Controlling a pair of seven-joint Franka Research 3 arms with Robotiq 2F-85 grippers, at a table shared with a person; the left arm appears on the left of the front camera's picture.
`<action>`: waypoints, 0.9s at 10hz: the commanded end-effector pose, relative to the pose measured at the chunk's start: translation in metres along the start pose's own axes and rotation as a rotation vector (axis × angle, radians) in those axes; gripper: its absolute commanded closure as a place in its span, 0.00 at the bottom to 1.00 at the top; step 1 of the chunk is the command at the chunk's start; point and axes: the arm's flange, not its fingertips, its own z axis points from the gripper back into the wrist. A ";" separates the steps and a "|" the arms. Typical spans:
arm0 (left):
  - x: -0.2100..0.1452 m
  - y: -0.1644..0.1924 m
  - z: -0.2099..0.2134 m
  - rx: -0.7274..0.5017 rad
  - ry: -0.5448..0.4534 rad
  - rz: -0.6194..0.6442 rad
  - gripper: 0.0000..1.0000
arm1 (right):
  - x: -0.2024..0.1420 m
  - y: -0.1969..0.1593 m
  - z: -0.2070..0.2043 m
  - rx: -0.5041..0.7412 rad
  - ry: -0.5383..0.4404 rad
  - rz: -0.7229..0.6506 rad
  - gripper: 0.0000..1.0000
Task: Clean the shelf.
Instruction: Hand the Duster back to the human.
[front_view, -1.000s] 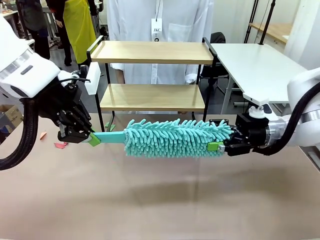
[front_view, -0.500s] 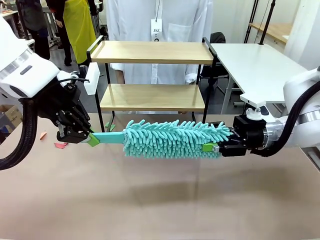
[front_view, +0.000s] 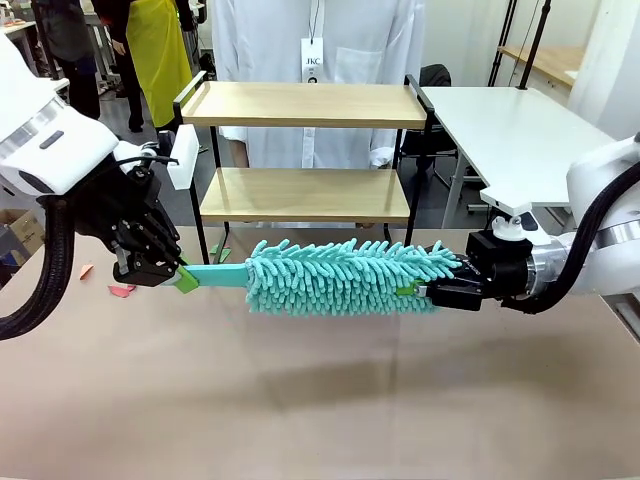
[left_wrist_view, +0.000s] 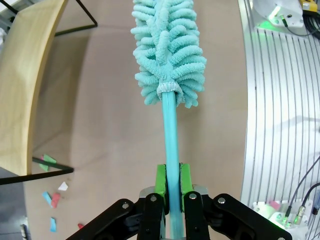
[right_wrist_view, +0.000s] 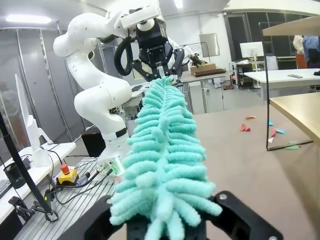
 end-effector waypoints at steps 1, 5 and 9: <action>0.004 -0.002 0.002 -0.010 -0.030 -0.002 0.87 | -0.004 0.011 -0.004 0.012 0.001 0.036 1.00; -0.001 -0.002 0.001 0.021 -0.027 -0.032 0.30 | 0.000 0.000 0.000 0.000 0.000 0.006 1.00; -0.015 0.004 0.024 0.005 -0.128 -0.007 0.00 | 0.000 0.000 0.000 0.000 0.000 0.006 1.00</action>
